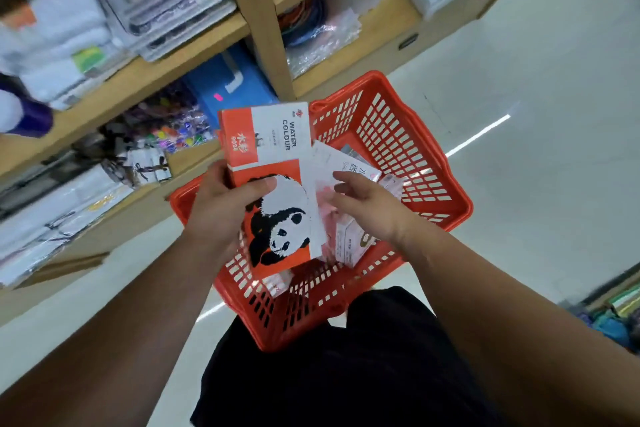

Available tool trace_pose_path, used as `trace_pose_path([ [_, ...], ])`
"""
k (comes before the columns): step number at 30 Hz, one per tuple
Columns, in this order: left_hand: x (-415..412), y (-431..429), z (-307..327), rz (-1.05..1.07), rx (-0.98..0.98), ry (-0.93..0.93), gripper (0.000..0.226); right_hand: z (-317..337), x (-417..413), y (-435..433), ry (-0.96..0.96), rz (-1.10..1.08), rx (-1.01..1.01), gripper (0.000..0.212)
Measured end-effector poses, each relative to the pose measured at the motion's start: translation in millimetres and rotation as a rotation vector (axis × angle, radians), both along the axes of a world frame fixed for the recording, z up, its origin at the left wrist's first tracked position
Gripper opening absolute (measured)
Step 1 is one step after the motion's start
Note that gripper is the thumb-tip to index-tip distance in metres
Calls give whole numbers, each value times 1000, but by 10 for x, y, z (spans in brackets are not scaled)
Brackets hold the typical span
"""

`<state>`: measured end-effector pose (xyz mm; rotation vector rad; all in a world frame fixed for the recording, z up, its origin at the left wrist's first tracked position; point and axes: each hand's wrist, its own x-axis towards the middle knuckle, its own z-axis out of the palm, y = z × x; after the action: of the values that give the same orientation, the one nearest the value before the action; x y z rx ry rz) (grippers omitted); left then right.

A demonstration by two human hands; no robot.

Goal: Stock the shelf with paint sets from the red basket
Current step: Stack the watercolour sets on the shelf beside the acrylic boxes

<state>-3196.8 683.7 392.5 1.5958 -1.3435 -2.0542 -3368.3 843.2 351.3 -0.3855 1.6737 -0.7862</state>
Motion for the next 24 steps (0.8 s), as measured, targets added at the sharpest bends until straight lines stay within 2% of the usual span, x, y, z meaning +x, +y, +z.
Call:
trace_pose_path([
  [7,59,35,874,496,116,321,40,891,203,-184,-303,-161,-246,70],
  [10,229,113,1108,619,109,424,55,1220,347,-345,-355,-306,-363,93],
  [11,300,120,1172,647,104,458,61,1320,408,-393,-352,-327,-388,92],
  [14,530,120,1338,692,36,510,72,1570,680,-495,-307,-312,-427,84],
  [20,1279,-96,1655,605,-79,560,83,1866,1417,-719,-253,-305,-544,92],
  [21,1467,-161,1729,583,-83,579,78,1916,1541,-789,-252,-308,-569,91],
  [24,2158,-398,1896,546,-117,680,42,2170,2015,-1011,-316,-296,-615,81],
])
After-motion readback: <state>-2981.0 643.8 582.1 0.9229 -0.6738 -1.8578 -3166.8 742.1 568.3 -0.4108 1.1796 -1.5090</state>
